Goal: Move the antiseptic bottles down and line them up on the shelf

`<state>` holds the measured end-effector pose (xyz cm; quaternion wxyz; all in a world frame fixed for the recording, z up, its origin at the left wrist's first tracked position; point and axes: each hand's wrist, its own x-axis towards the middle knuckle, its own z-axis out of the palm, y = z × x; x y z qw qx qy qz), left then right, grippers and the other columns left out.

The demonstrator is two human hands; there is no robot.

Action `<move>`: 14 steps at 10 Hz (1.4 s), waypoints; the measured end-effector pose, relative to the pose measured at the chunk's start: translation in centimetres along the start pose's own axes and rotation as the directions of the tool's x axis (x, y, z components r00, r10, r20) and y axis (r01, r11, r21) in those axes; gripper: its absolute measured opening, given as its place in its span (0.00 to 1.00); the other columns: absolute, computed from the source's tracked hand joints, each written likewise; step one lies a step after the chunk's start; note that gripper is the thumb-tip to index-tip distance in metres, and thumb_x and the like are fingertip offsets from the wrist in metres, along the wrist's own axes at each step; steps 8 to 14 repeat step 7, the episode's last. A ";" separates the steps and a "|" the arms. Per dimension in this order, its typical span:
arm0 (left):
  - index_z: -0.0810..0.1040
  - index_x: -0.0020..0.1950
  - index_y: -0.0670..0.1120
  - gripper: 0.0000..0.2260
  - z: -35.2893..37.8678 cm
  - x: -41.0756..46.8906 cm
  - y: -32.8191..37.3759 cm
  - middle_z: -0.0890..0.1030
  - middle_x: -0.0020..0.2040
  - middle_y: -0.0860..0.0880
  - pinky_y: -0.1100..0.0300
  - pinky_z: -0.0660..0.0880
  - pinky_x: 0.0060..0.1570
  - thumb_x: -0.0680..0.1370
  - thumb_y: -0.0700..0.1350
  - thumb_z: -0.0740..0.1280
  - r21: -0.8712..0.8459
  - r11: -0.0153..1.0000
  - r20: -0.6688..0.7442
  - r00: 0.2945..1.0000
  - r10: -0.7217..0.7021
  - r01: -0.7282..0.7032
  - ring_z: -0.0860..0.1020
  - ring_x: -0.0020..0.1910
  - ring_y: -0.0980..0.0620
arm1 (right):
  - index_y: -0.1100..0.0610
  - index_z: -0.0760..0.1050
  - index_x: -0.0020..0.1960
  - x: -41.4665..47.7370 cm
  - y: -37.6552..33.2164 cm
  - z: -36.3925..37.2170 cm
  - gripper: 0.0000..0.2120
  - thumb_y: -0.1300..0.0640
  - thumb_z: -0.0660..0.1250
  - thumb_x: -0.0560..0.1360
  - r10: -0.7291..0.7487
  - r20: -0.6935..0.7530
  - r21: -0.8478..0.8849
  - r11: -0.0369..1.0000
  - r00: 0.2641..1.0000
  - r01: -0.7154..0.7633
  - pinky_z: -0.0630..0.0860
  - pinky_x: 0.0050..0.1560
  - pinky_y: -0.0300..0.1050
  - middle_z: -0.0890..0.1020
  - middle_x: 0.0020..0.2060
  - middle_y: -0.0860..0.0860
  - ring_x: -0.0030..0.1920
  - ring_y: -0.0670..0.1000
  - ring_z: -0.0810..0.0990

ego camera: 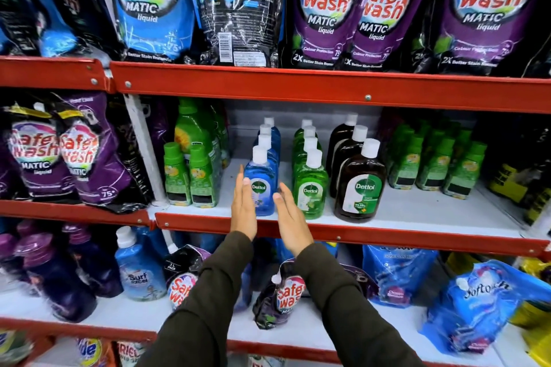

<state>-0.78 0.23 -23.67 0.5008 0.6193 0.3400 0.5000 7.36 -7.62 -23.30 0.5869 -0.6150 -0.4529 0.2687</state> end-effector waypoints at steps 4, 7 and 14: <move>0.52 0.83 0.52 0.24 -0.7 -0.3 0.0 0.59 0.74 0.61 0.76 0.57 0.65 0.87 0.53 0.51 -0.015 1.000 0.073 0.997 0.016 -0.015 0.58 0.74 0.64 | 0.53 0.60 0.79 -0.1 0.3 0.0 0.24 0.51 0.55 0.84 -0.029 -0.011 -0.025 0.999 1.000 0.029 0.60 0.79 0.46 0.66 0.78 0.49 0.77 0.46 0.64; 0.50 0.83 0.50 0.26 -0.4 -1.4 0.4 0.58 0.83 0.48 0.58 0.60 0.77 0.87 0.50 0.54 0.074 0.993 0.049 0.995 0.084 -0.087 0.61 0.80 0.51 | 0.54 0.58 0.79 -1.0 -0.9 -1.1 0.24 0.55 0.55 0.84 -0.055 0.020 -0.097 0.994 0.998 0.056 0.64 0.67 0.24 0.69 0.76 0.53 0.72 0.43 0.68; 0.50 0.83 0.50 0.26 -0.4 -1.4 0.4 0.58 0.83 0.48 0.58 0.60 0.77 0.87 0.50 0.54 0.074 0.993 0.049 0.995 0.084 -0.087 0.61 0.80 0.51 | 0.54 0.58 0.79 -1.0 -0.9 -1.1 0.24 0.55 0.55 0.84 -0.055 0.020 -0.097 0.994 0.998 0.056 0.64 0.67 0.24 0.69 0.76 0.53 0.72 0.43 0.68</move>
